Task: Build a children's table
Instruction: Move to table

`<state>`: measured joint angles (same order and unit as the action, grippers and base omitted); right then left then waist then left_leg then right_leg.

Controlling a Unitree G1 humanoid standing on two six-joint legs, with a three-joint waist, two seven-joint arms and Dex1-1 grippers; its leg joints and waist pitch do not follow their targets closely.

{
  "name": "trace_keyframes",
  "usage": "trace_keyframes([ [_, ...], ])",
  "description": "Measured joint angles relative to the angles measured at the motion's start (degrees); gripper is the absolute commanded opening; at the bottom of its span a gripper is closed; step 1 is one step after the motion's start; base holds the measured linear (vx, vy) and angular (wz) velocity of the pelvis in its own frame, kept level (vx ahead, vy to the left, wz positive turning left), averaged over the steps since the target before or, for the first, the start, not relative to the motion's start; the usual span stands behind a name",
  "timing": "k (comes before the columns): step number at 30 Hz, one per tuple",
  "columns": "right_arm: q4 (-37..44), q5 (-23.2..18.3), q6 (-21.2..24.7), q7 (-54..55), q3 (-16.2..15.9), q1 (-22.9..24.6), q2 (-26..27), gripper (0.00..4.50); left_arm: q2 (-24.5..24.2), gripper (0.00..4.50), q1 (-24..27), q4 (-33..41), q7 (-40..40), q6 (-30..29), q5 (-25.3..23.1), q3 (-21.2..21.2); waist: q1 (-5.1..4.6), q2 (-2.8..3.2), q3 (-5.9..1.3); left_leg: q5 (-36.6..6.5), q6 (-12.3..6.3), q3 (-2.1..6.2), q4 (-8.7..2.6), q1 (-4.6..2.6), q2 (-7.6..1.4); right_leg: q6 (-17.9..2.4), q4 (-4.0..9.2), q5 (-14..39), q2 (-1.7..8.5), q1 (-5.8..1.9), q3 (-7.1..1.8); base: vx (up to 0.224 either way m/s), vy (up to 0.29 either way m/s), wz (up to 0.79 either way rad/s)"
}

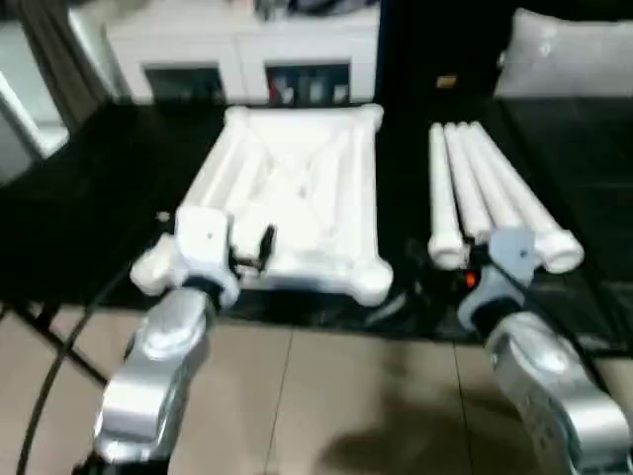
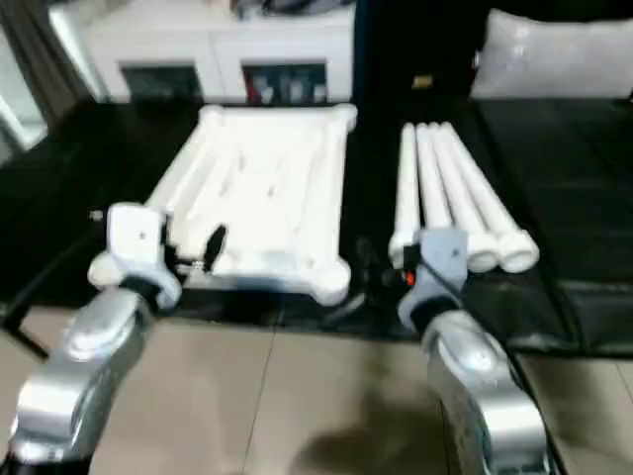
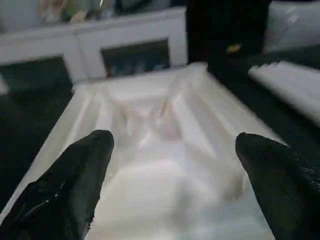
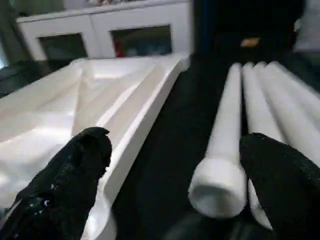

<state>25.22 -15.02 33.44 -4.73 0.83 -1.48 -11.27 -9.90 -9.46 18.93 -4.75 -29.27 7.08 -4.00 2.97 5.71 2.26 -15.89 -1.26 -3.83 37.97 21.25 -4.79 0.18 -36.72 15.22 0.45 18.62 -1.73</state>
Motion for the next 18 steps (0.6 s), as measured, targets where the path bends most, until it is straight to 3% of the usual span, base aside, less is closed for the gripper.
trace_keyframes([
  [1,-0.06,0.07,-0.18,-0.06,-0.04,-0.09,-0.11,4.5,-0.07,4.47,-0.2,-0.03,-0.07,0.35,-0.02,-0.09,-0.07,0.95,-0.17,2.21,1.6,0.28,-0.22,0.07,-0.82,0.03,-0.03,0.22,-0.52,-0.3,0.65,0.079,0.051,-0.14],
  [2,-0.68,0.38,-0.2,-0.01,-0.29,-0.13,0.4,4.5,-0.56,4.47,0.25,-0.39,-0.02,0.45,-0.46,-0.09,-1.22,0.9,-0.06,1.58,2.32,0.41,-0.27,-0.68,-1.0,0.35,0.43,0.72,-0.25,-0.56,1.25,0.074,0.084,0.0],
  [3,-0.77,0.4,-0.19,-0.11,-0.92,-0.29,0.57,4.5,-0.93,4.47,0.41,-0.48,-0.01,0.44,-0.72,0.0,-1.74,0.72,0.07,1.53,2.23,0.5,-0.65,-0.9,-0.84,-0.35,0.44,1.04,0.08,-0.56,1.6,0.074,0.084,0.0],
  [4,-0.82,0.37,-0.17,-0.34,-1.57,-0.54,0.62,4.5,-1.18,4.47,1.1,-0.47,0.02,0.3,-0.87,0.39,-2.46,0.61,0.1,1.45,2.1,0.54,-0.91,-0.97,-0.65,-1.61,-0.27,1.83,0.83,-0.45,2.57,0.082,0.069,-0.01],
  [6,-0.81,0.46,-0.18,-0.79,-1.71,-0.62,0.35,4.5,-1.51,4.47,2.16,-0.45,0.01,-0.25,-1.1,0.91,-4.04,0.05,0.0,1.31,1.44,0.44,-1.05,-1.48,0.11,-1.43,-1.94,1.87,2.47,0.16,2.85,0.098,0.039,-0.01],
  [7,-0.82,0.59,-0.2,-0.81,-1.7,-0.6,0.23,4.5,-1.56,4.47,2.16,-0.42,0.0,-0.27,-1.13,0.92,-4.36,-0.72,0.11,1.19,1.48,0.28,-1.02,-1.59,0.73,-0.78,-1.93,1.63,3.36,0.51,2.61,0.085,-0.005,0.07],
  [8,-0.97,1.12,-0.2,-0.79,-1.48,-0.21,-0.18,4.5,-0.95,4.47,2.35,-0.41,-0.05,-0.3,-1.15,0.62,-4.23,-0.96,-0.02,0.99,1.04,0.12,-0.94,-1.19,0.88,1.7,-1.6,1.91,3.58,0.03,2.37,0.077,-0.053,0.11],
  [10,-1.44,1.34,-0.08,-0.58,-0.57,0.01,-0.45,4.5,-0.19,4.47,2.42,-0.17,-0.15,-0.42,-1.03,-0.67,-3.2,-0.82,0.04,0.42,-3.53,0.05,1.37,0.14,0.52,1.26,-0.18,1.6,2.96,-0.69,2.3,0.076,-0.053,0.09],
  [11,-1.37,1.43,-0.07,-0.24,-0.03,-0.15,-0.31,4.5,-0.19,4.47,2.47,0.39,-0.07,-0.53,-1.03,-0.61,-2.38,-0.73,0.01,0.67,-3.84,0.07,2.09,1.04,0.45,1.13,0.17,1.66,2.84,-1.13,2.47,0.071,-0.032,-0.02],
  [12,-1.24,1.43,0.0,-0.07,-0.03,-0.18,-0.16,4.5,-0.19,4.47,2.47,0.65,-0.04,-0.62,-1.03,-0.41,-1.86,-0.19,-0.02,0.86,-3.53,0.05,0.16,1.13,-0.32,1.1,0.67,1.72,2.35,-1.73,2.86,0.071,-0.032,-0.02],
  [13,-1.16,1.41,0.08,-0.05,-0.12,-0.3,0.09,4.5,-0.36,4.47,2.52,0.98,-0.01,-0.68,-1.04,-0.17,-1.29,0.48,-0.13,2.1,-0.9,0.06,-0.42,0.95,-1.27,1.06,0.85,1.85,1.81,-2.05,3.2,0.083,0.004,-0.06],
  [14,-1.17,1.48,0.12,-0.05,-0.23,-0.33,0.63,4.5,-0.68,4.47,2.58,1.06,0.03,-0.69,-1.08,0.35,-1.31,0.91,-0.22,2.16,1.54,0.27,-0.64,0.32,-1.52,1.1,1.26,2.17,1.88,-2.62,3.88,0.105,0.04,0.08],
  [16,-1.44,1.65,0.12,-0.32,-2.51,-0.9,1.01,4.5,-1.34,4.47,3.41,0.85,0.29,-0.66,-1.29,1.99,-1.36,0.21,0.3,1.51,2.17,-0.77,-1.38,-0.87,-1.47,-1.78,-0.34,3.61,2.24,-1.64,3.66,0.107,0.037,0.01],
  [17,-1.45,1.64,0.12,-0.34,-3.0,-0.98,1.28,4.5,-1.59,4.47,3.76,0.24,0.57,-0.65,-1.52,3.16,-1.24,-0.11,0.58,0.92,2.31,-2.02,-1.47,-2.0,-1.56,-1.38,-2.31,3.77,2.84,-0.58,3.98,0.089,0.026,-0.45],
  [18,-1.53,1.64,0.12,-0.15,-2.75,-0.98,1.37,4.5,-1.95,4.47,3.76,-0.07,0.6,-0.63,-1.71,3.65,-1.23,-0.59,0.72,0.4,2.48,-3.28,-1.53,-2.95,-1.69,-0.64,-3.11,3.44,3.17,0.21,4.01,0.089,0.026,-0.45],
])
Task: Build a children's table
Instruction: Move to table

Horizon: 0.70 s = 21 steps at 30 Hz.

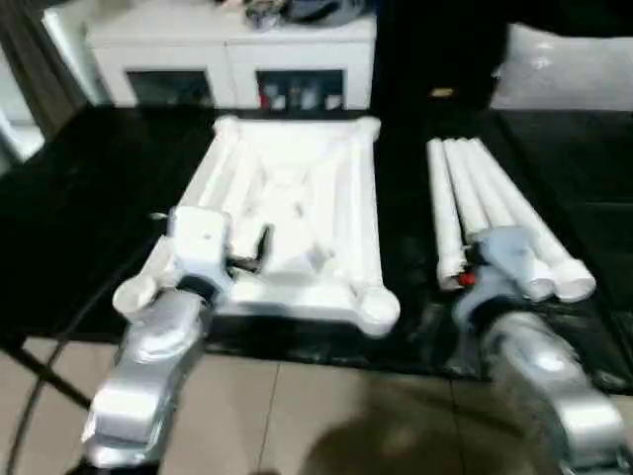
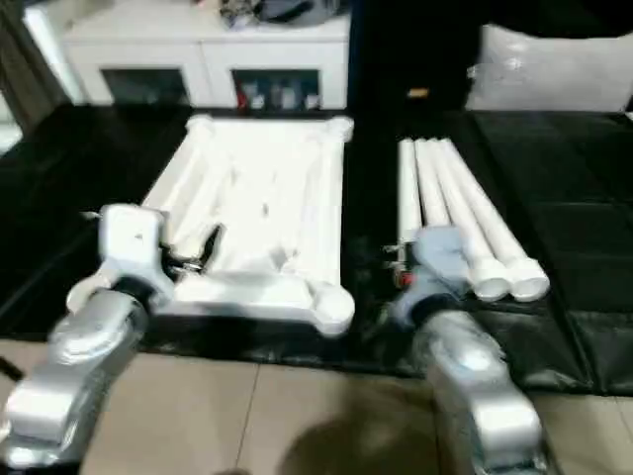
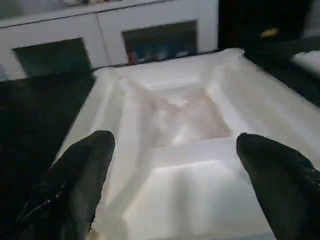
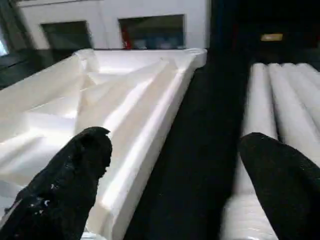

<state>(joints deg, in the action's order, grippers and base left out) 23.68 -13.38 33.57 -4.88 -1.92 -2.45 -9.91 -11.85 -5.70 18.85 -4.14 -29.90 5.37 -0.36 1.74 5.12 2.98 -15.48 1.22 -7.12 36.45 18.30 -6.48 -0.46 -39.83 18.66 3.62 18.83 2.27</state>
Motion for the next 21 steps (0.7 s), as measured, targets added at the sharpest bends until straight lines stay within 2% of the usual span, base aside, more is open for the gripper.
trace_keyframes([
  [1,-0.08,0.01,0.0,0.13,0.59,-0.09,0.02,4.5,-0.07,4.47,-0.15,0.0,0.0,0.11,-0.05,0.44,-0.14,-0.67,0.03,-0.42,0.18,-0.81,-0.01,-0.58,0.16,0.59,0.17,-0.36,0.53,0.62,0.14,0.061,-0.007,-0.56],
  [2,-0.23,0.04,0.05,0.19,1.81,-0.05,-0.39,4.5,0.34,4.47,-0.78,-0.16,-0.03,0.26,-0.03,0.53,-0.75,-1.25,-0.03,-0.55,0.2,-0.45,-0.06,-0.37,0.64,1.65,1.04,-1.69,0.81,0.01,0.19,0.045,-0.058,-0.16],
  [3,-0.42,0.08,0.07,0.22,2.72,-0.21,-0.93,4.5,1.27,4.47,-1.41,-0.15,-0.14,0.3,0.06,-0.25,-0.57,-1.66,-0.02,-1.03,-1.01,-0.39,0.28,-0.15,0.74,1.26,1.65,-1.42,0.63,-0.1,-0.1,0.045,-0.058,-0.16],
  [4,-0.67,0.22,0.07,0.23,3.71,-0.64,-1.59,4.5,1.72,4.47,-2.01,-0.12,-0.43,0.37,0.29,-1.46,-0.33,-1.35,-0.17,-1.95,-2.89,0.53,2.19,0.96,0.96,1.02,2.35,-1.63,0.38,-0.24,-0.16,0.082,-0.059,0.04],
  [5,-1.14,0.49,0.02,0.09,4.23,-1.08,-2.05,4.5,1.65,4.47,-2.25,-0.1,-0.61,0.47,0.44,-2.2,-0.05,-1.29,-0.23,-1.74,-3.53,1.27,4.82,2.58,1.01,0.65,3.15,-1.91,0.15,-0.84,-0.16,0.103,-0.037,-0.13],
  [6,-1.41,0.53,-0.03,-0.03,4.18,-1.51,-1.96,4.5,1.45,4.47,-2.27,-0.1,-0.6,0.55,0.42,-2.19,0.22,-1.0,-0.42,-0.91,-3.95,1.75,4.42,3.55,0.64,0.57,3.62,-1.86,-0.2,-1.4,0.09,0.103,-0.037,-0.13],
  [7,-1.44,0.53,-0.16,-0.1,4.01,-1.91,-1.78,4.5,1.13,4.47,-2.32,-0.1,-0.6,0.62,0.4,-2.15,0.52,-0.48,-0.64,-0.15,-4.02,2.02,2.56,4.41,0.24,0.5,3.81,-1.6,-0.63,-1.81,0.56,0.101,-0.017,-0.05],
  [8,-1.49,0.52,-0.44,-0.26,3.71,-2.34,-1.47,4.5,0.88,4.47,-2.35,-0.13,-0.57,0.8,0.24,-2.04,0.85,1.14,-1.04,3.1,-3.44,2.32,0.03,4.79,-1.13,0.55,3.92,-1.08,-1.69,-2.49,1.53,0.131,0.042,-0.03],
  [9,-1.8,0.51,-0.5,-0.17,3.66,-2.41,-0.63,4.5,0.62,4.47,-2.27,-0.28,-0.57,0.9,-0.08,-1.88,1.11,1.57,-1.17,3.14,-0.16,2.69,0.13,3.91,-1.65,0.8,4.09,-0.65,-1.93,-3.21,1.57,0.131,0.042,-0.03],
  [10,-2.06,0.5,-0.51,0.05,3.15,-2.76,0.36,4.5,0.39,4.47,-2.13,-0.41,-0.58,1.0,-0.29,-1.52,0.58,1.44,-1.1,2.79,-0.23,2.92,0.0,3.52,-1.34,-0.16,3.76,-0.07,-1.76,-2.8,1.49,0.167,0.06,0.01],
  [11,-1.99,0.39,-0.54,0.02,1.42,-3.39,1.34,4.5,0.05,4.47,-1.98,-0.85,-0.59,1.01,-0.65,-0.84,-0.19,0.99,-1.19,2.44,-0.61,2.9,0.01,3.46,-0.61,-1.26,1.88,0.52,-1.08,-1.9,1.34,0.154,0.046,0.07],
  [12,-1.92,0.4,-0.58,0.01,0.84,-3.53,1.57,4.5,0.05,4.47,-1.98,-1.17,-0.59,1.02,-0.75,-0.47,-0.58,0.79,-1.23,2.16,-0.89,2.87,0.11,3.34,-0.14,-0.69,-0.35,0.55,-0.67,-0.53,1.04,0.154,0.046,0.07],
  [13,-1.92,0.5,-0.58,0.03,0.78,-3.43,1.44,4.5,0.15,4.47,-1.98,-1.21,-0.63,1.12,-0.77,-0.53,-0.91,0.59,-1.27,2.03,-1.07,2.64,0.12,3.22,0.15,0.12,-1.71,0.24,-0.27,0.81,0.72,0.1,0.025,0.1],
  [14,-1.95,0.55,-0.56,0.05,0.83,-3.29,1.24,4.5,0.34,4.47,-1.89,-1.17,-0.64,1.39,-0.78,-0.58,-0.91,-0.28,-1.26,1.86,-0.95,1.49,0.09,2.78,0.39,1.54,-1.46,-0.6,0.27,2.78,-0.52,0.071,-0.021,-0.06],
  [15,-1.95,0.55,-0.56,0.04,0.81,-3.3,1.26,4.5,0.43,4.47,-1.76,-1.17,-0.64,1.46,-0.82,-0.6,-0.45,-1.25,-1.13,1.48,-0.55,0.13,0.13,2.1,0.63,1.92,-0.47,-1.81,1.21,4.1,-1.0,0.071,-0.021,-0.06],
  [16,-1.94,0.53,-0.56,0.01,0.94,-2.96,1.01,4.5,0.86,4.47,-1.53,-1.36,-0.62,1.49,-0.9,-0.66,-0.1,-2.01,-0.99,0.84,-0.07,-0.67,0.43,1.54,0.57,1.7,-1.03,-2.59,1.21,4.04,-1.66,0.066,-0.073,-0.38],
  [17,-2.17,0.57,-0.53,-0.05,1.62,-2.41,0.3,4.5,1.55,4.47,-1.33,-1.31,-0.65,1.5,-1.01,-1.84,1.27,-2.27,-0.81,-0.36,-1.91,-1.03,1.6,1.4,0.33,0.89,-0.2,-2.6,-0.31,3.42,-3.08,0.068,-0.09,-0.56],
  [18,-2.51,0.58,-0.53,-0.17,2.13,-2.27,-0.15,4.5,1.63,4.47,-1.35,-1.08,-0.75,1.53,-1.01,-3.02,1.79,-2.28,-0.76,-0.74,-2.53,0.33,3.43,2.0,0.54,0.4,0.44,-2.99,-0.69,2.94,-3.36,0.068,-0.09,-0.56],
  [19,-2.6,0.65,-0.58,-0.34,2.91,-2.09,-0.68,4.5,1.63,4.47,-1.28,-0.84,-0.8,1.56,-1.01,-3.65,1.91,-2.32,-0.73,-0.54,-2.28,1.0,4.37,2.58,0.92,0.33,1.13,-3.2,-0.96,2.27,-3.31,0.057,-0.076,-0.44],
  [20,-2.53,0.68,-0.96,-0.67,3.79,-2.18,-1.1,4.5,1.21,4.47,-1.19,-0.04,-1.05,1.68,-1.02,-3.74,1.77,-1.88,-1.01,0.24,-1.21,1.72,1.32,3.08,0.58,0.22,1.49,-3.3,-1.65,1.96,-2.61,0.036,-0.063,-0.15],
  [21,-2.56,0.68,-1.38,-0.84,3.92,-2.26,-1.24,4.5,0.81,4.47,-1.06,0.57,-1.39,2.01,-1.05,-3.63,1.86,-1.27,-1.22,2.76,0.07,2.12,-0.06,3.42,-0.12,0.08,1.44,-3.22,-2.55,1.98,-2.11,0.036,-0.063,-0.15],
])
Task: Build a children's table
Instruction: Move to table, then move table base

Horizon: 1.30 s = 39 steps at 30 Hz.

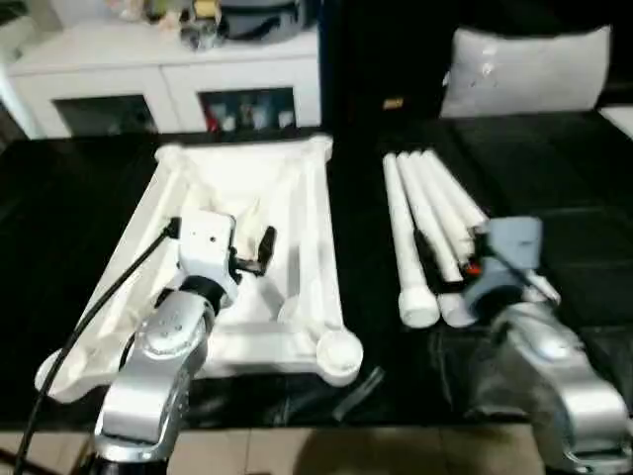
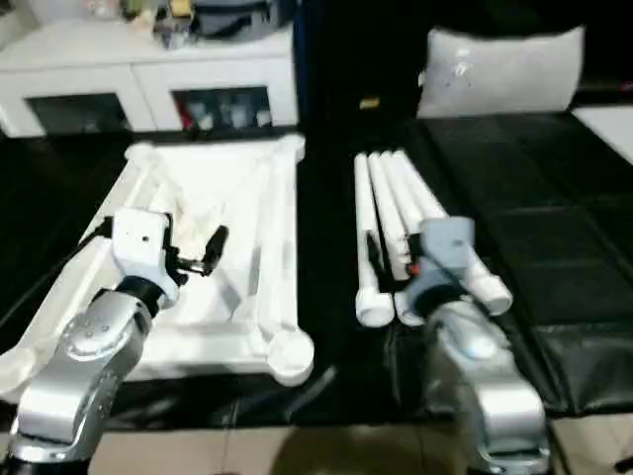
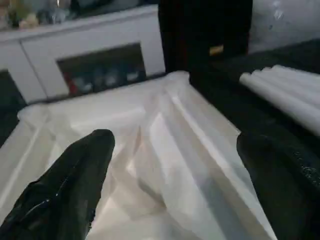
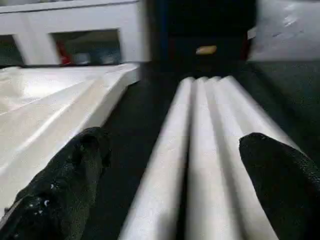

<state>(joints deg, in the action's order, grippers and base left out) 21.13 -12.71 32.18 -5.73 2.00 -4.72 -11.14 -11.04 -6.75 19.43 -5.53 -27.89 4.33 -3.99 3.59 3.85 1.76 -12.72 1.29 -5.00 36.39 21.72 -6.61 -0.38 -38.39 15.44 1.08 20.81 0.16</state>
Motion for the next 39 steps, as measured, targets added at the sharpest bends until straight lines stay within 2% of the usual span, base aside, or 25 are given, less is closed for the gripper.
trace_keyframes([
  [1,-0.2,0.01,-0.09,-0.4,-0.12,0.0,0.08,4.5,-0.56,4.47,0.33,0.25,-0.66,0.2,0.05,0.42,-0.08,0.4,-0.26,0.17,1.04,0.2,0.1,0.13,-0.47,0.0,-0.01,0.03,-0.12,0.0,0.22,0.0,0.0,0.0],
  [3,-0.39,-0.02,-0.18,-1.35,-0.83,-0.18,-0.32,4.5,-2.01,4.47,1.08,0.18,-2.37,0.2,0.54,1.03,0.04,0.09,-0.06,0.61,1.46,-0.02,0.03,0.68,-0.8,0.15,0.7,-0.57,-0.06,0.45,0.53,0.0,0.0,0.0],
  [5,-0.67,-0.16,-0.28,-3.18,-1.03,-0.35,-2.28,4.5,-3.82,4.47,1.94,-0.2,-5.75,0.2,1.94,1.32,0.57,0.19,0.02,0.61,1.47,-0.25,0.0,0.83,-0.8,0.39,1.32,-0.92,0.12,0.27,0.6,0.0,0.0,0.0],
  [8,-0.63,-0.91,-0.52,-6.46,-1.03,-0.71,-4.78,4.5,-6.96,4.47,1.92,-0.16,-11.65,0.17,4.54,1.25,1.42,0.13,0.12,0.35,1.15,-0.85,-0.03,0.64,-0.79,0.38,1.39,-0.98,0.44,0.07,0.51,0.0,0.0,0.0],
  [9,-0.63,-1.28,-0.71,-8.0,-1.13,-0.7,-5.65,4.5,-8.07,4.47,1.97,0.13,-13.58,-0.07,5.24,0.9,1.48,0.11,0.21,0.35,1.13,-0.98,-0.04,0.56,-0.8,0.37,1.37,-0.99,0.52,0.01,0.49,0.0,0.0,0.0],
  [11,-0.6,-2.61,-2.27,-14.49,-1.53,-0.7,-10.35,4.5,-13.47,4.47,2.17,1.38,-20.61,-1.21,7.61,-1.42,1.52,0.19,0.43,0.35,1.12,-1.3,-0.14,0.47,-0.81,0.4,1.36,-1.05,0.68,0.0,0.41,0.0,0.0,0.0],
  [14,-0.53,-3.36,-4.04,-20.73,-1.61,-0.64,-13.93,4.5,-16.65,4.47,2.33,1.89,-27.15,-1.66,9.43,-2.54,1.44,0.18,0.53,0.42,1.15,-1.89,-0.62,0.28,-0.83,0.63,1.36,-0.99,1.02,0.05,0.42,0.0,0.0,0.0],
  [15,-0.44,-3.71,-4.26,-23.07,-2.35,-0.45,-15.35,4.5,-17.73,4.2,2.3,1.88,-29.29,-1.09,9.44,-3.48,1.45,0.19,0.52,0.5,1.06,-2.02,-0.75,0.26,-0.84,0.63,1.35,-0.99,1.12,0.09,0.45,0.0,0.0,0.0],
  [18,-0.23,-5.0,-4.28,-28.56,-4.59,0.36,-18.06,4.5,-20.07,4.09,1.88,1.68,-34.42,-0.35,9.57,-5.34,1.46,0.21,0.53,0.79,0.9,-2.22,-0.94,0.29,-0.98,0.44,1.35,-1.11,1.17,0.16,0.55,0.0,0.0,0.0],
  [23,0.22,-5.31,-4.11,-35.22,-7.58,0.62,-22.71,4.5,-24.06,3.62,-1.44,-0.81,-44.15,1.41,11.09,-9.42,1.55,0.12,0.63,0.95,0.81,-2.34,-1.02,0.38,-0.99,0.51,1.45,-1.04,1.22,0.19,0.56,0.0,0.0,0.0],
  [25,0.68,-5.94,-3.46,-37.42,-7.65,1.34,-24.5,4.5,-25.7,3.32,-2.4,-1.78,-47.21,1.41,11.14,-11.11,1.59,0.16,0.65,0.95,0.8,-2.42,-1.04,0.4,-0.99,0.54,1.5,-1.0,1.27,0.19,0.55,0.0,0.0,0.0],
  [29,1.9,-8.06,-2.14,-41.25,-7.77,2.88,-26.84,4.5,-26.73,3.01,-3.22,-3.03,-50.94,1.99,10.29,-13.27,1.5,0.27,0.71,0.94,0.78,-2.43,-1.13,0.42,-0.99,0.54,1.61,-0.93,1.27,0.18,0.56,0.0,0.0,0.0],
  [39,4.76,-10.92,0.52,-43.92,-8.22,4.36,-28.35,4.5,-27.19,2.14,-6.78,-10.44,-51.86,6.44,3.18,-18.79,1.57,0.45,0.81,0.96,0.79,-2.46,-1.41,0.35,-1.01,0.53,1.72,-0.93,1.27,0.18,0.59,0.0,0.0,0.0],
])
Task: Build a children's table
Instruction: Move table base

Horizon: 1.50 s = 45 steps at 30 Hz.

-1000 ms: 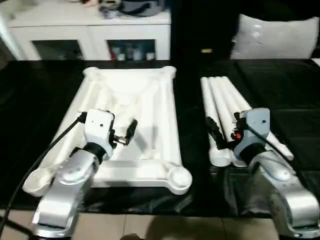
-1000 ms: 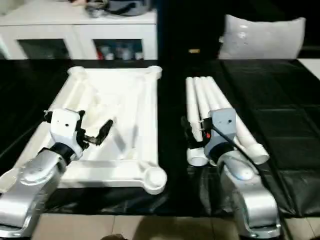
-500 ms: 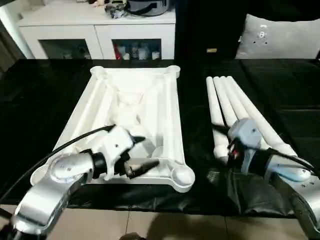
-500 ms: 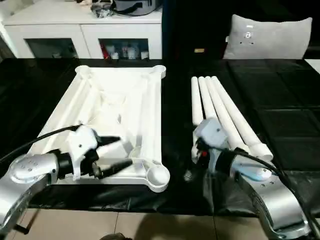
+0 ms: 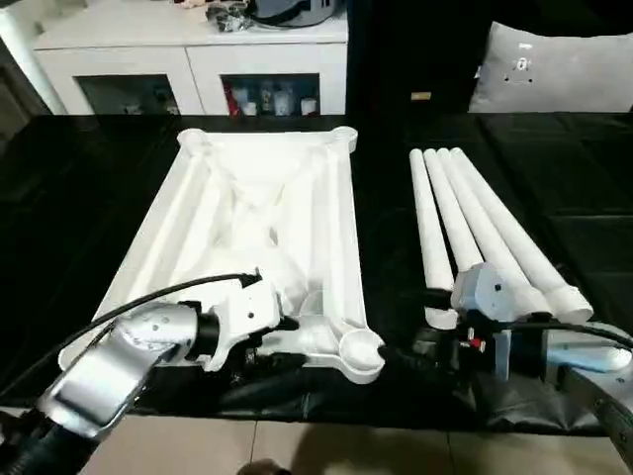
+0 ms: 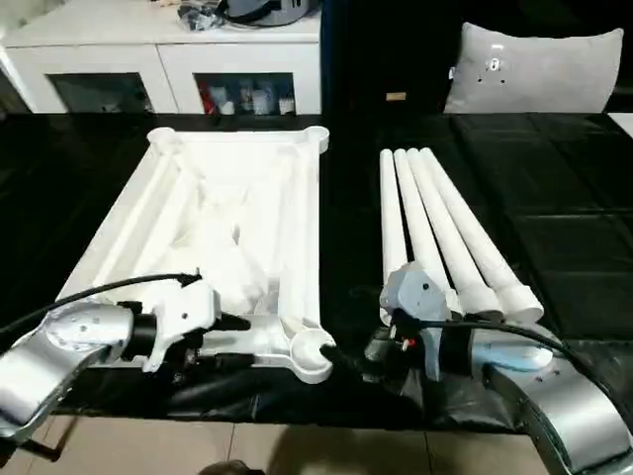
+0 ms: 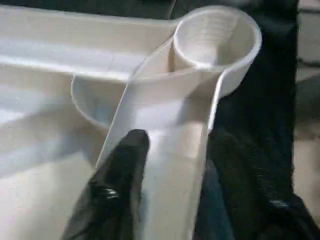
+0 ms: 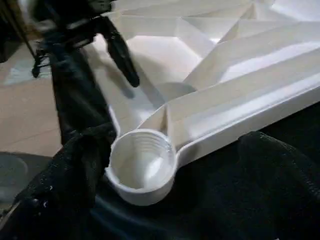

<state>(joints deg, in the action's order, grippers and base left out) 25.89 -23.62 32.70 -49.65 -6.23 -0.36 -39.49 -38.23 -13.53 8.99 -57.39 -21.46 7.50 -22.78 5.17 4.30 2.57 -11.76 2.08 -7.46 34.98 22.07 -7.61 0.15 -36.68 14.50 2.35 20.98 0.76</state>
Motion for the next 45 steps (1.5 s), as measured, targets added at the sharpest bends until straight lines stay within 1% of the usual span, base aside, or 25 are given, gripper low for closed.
trace_keyframes([
  [2,0.33,-0.38,0.22,-0.68,-0.31,0.26,-0.23,4.5,0.06,1.87,-0.09,-0.79,-0.33,0.42,-0.65,-0.55,-0.03,0.01,0.01,0.0,0.0,-0.01,-0.02,0.02,0.0,0.0,0.07,0.0,0.0,0.0,0.0,0.0,0.0,0.0],
  [4,0.54,-0.47,0.31,-0.98,-0.61,0.48,-0.65,4.5,0.19,1.87,-0.28,-1.36,-0.87,0.84,-1.11,-0.97,-0.03,0.03,0.02,0.0,-0.01,-0.02,-0.05,0.03,0.0,0.0,0.13,0.0,0.0,-0.01,0.0,0.0,0.0,0.0],
  [5,0.54,-0.49,0.33,-1.05,-0.63,0.51,-0.81,4.5,0.23,1.61,-0.32,-1.55,-1.03,1.2,-1.27,-1.25,-0.02,0.07,0.03,0.0,-0.01,-0.03,-0.06,0.02,0.0,0.0,0.15,0.0,0.0,-0.02,0.0,0.0,0.0,0.0],
  [6,0.57,-0.51,0.33,-1.1,-0.63,0.52,-0.88,4.5,0.37,1.46,-0.42,-1.84,-1.03,1.48,-1.57,-1.45,-0.03,0.1,0.05,0.0,-0.01,-0.04,-0.07,0.02,0.0,-0.01,0.16,0.0,0.01,-0.02,0.0,0.0,0.0,0.0],
  [9,1.0,-0.61,0.34,-1.4,-0.63,0.57,-0.99,4.5,0.59,1.37,-0.72,-2.73,-1.18,2.04,-1.72,-2.13,-0.02,0.22,0.1,0.0,-0.01,-0.04,-0.09,0.01,0.0,-0.01,0.15,-0.01,0.01,-0.03,0.0,0.0,0.0,0.0],
  [10,1.0,-0.62,0.34,-1.43,-0.62,0.64,-1.09,4.5,0.94,1.15,-0.74,-2.99,-1.22,2.13,-1.69,-2.2,-0.03,0.26,0.09,0.0,-0.01,-0.05,-0.09,0.0,0.0,-0.01,0.15,-0.01,0.02,-0.04,0.0,0.0,0.0,0.0],
  [11,1.0,-0.62,0.34,-1.45,-0.63,0.75,-1.15,4.5,1.34,1.15,-0.74,-3.19,-1.22,2.17,-1.7,-2.23,0.02,0.28,0.1,0.0,-0.01,-0.06,-0.09,0.0,0.0,-0.01,0.15,-0.01,0.03,-0.04,0.01,0.0,0.0,0.0],
  [17,1.0,-0.59,0.25,-1.84,-0.63,0.89,-1.4,4.5,1.8,0.61,-0.74,-3.76,-1.84,2.35,-1.71,-2.43,0.08,0.28,0.11,0.08,-0.12,-0.09,-0.1,0.01,0.0,-0.02,0.14,-0.01,0.05,-0.04,0.03,0.0,0.0,0.0],
  [18,1.0,-0.59,0.24,-1.87,-0.63,0.89,-1.4,4.5,1.8,0.61,-0.74,-3.83,-1.87,2.42,-1.72,-2.5,0.08,0.29,0.1,0.08,-0.13,-0.11,-0.1,0.01,0.0,-0.02,0.14,-0.01,0.05,-0.04,0.02,0.0,0.0,0.0],
  [23,0.99,-0.47,-0.45,-1.91,-1.18,0.81,-1.27,4.5,3.29,0.23,-1.75,-5.44,-1.48,4.22,-3.31,-3.06,0.1,0.31,0.08,0.16,-0.25,-0.2,-0.1,0.0,0.0,-0.11,0.13,-0.07,0.11,-0.06,0.02,0.0,0.0,0.0],
  [25,0.99,-0.47,-0.64,-1.92,-1.18,0.76,-1.26,4.5,3.65,0.15,-2.24,-5.87,-1.48,4.35,-3.54,-3.3,-0.02,0.32,0.07,0.17,-0.26,-0.24,-0.1,-0.01,0.0,-0.13,0.13,-0.08,0.11,-0.06,0.01,0.0,0.0,0.0],
  [27,0.9,-0.45,-0.73,-1.94,-1.18,0.76,-1.26,4.5,4.49,0.07,-2.81,-6.64,-1.08,4.07,-3.63,-3.33,-0.4,0.31,0.06,0.18,-0.26,-0.28,-0.1,-0.03,-0.01,-0.14,0.13,-0.09,0.1,-0.04,-0.04,0.0,0.0,0.0],
  [31,0.6,-0.32,-1.12,-1.86,-1.17,0.68,-1.08,4.5,6.04,0.07,-3.07,-7.9,-0.37,4.04,-3.28,-2.89,-0.33,0.35,0.03,0.18,-0.27,-0.29,-0.13,-0.02,-0.04,-0.14,0.14,-0.09,0.09,-0.02,-0.01,0.0,0.0,0.0],
  [33,-0.59,0.05,-1.75,-0.81,-1.1,-0.17,0.06,4.5,8.01,0.07,-4.25,-10.46,0.47,5.23,-3.48,-2.84,-0.13,0.35,0.03,0.27,-0.4,-0.35,-0.13,-0.01,-0.05,-0.15,0.12,-0.09,0.1,-0.02,0.02,0.0,0.0,0.0],
  [35,-1.88,0.93,-1.99,0.61,-1.03,-1.52,1.15,4.5,9.82,0.07,-5.69,-13.47,1.98,6.98,-4.12,-2.86,-0.13,0.34,0.04,0.36,-0.51,-0.47,-0.13,0.0,-0.09,-0.23,0.08,-0.14,0.12,0.02,0.01,0.0,0.0,0.0],
  [37,-2.37,1.11,-2.04,1.71,-0.86,-1.98,1.75,4.5,10.49,0.07,-7.0,-16.11,2.74,8.71,-4.76,-2.89,-0.13,0.31,0.05,0.37,-0.52,-0.53,-0.12,-0.02,-0.13,-0.29,0.08,-0.18,0.12,0.0,0.02,0.0,0.0,0.0],
  [40,-3.33,1.9,-2.04,4.44,-0.88,-3.09,4.02,4.5,12.04,0.07,-9.74,-21.16,4.2,11.29,-5.93,-2.85,-0.1,0.3,0.05,0.43,-0.55,-0.66,-0.12,-0.02,-0.18,-0.32,0.06,-0.23,0.14,0.02,0.01,0.0,0.0,0.0],
  [42,-4.49,3.33,-1.91,7.89,-0.88,-4.28,6.4,4.5,12.88,0.07,-11.33,-24.36,5.45,13.23,-6.56,-2.84,-0.16,0.29,0.04,0.46,-0.56,-0.69,-0.11,0.02,-0.18,-0.32,0.06,-0.26,0.15,0.06,0.01,0.0,0.0,0.0],
  [44,-6.21,3.26,-1.07,11.18,0.1,-5.6,9.93,4.5,13.13,0.07,-12.38,-26.87,5.83,15.09,-6.92,-2.67,-0.21,0.27,0.05,0.48,-0.54,-0.7,-0.11,0.01,-0.21,-0.33,0.04,-0.27,0.14,0.08,0.01,0.0,0.0,0.0],
  [45,-6.8,2.56,0.01,12.52,0.68,-6.27,11.25,4.5,13.16,0.07,-12.66,-27.89,5.86,16.32,-7.23,-2.53,-0.18,0.29,0.04,0.48,-0.54,-0.74,-0.15,0.02,-0.21,-0.33,0.05,-0.27,0.16,0.09,0.01,0.0,0.0,0.0],
])
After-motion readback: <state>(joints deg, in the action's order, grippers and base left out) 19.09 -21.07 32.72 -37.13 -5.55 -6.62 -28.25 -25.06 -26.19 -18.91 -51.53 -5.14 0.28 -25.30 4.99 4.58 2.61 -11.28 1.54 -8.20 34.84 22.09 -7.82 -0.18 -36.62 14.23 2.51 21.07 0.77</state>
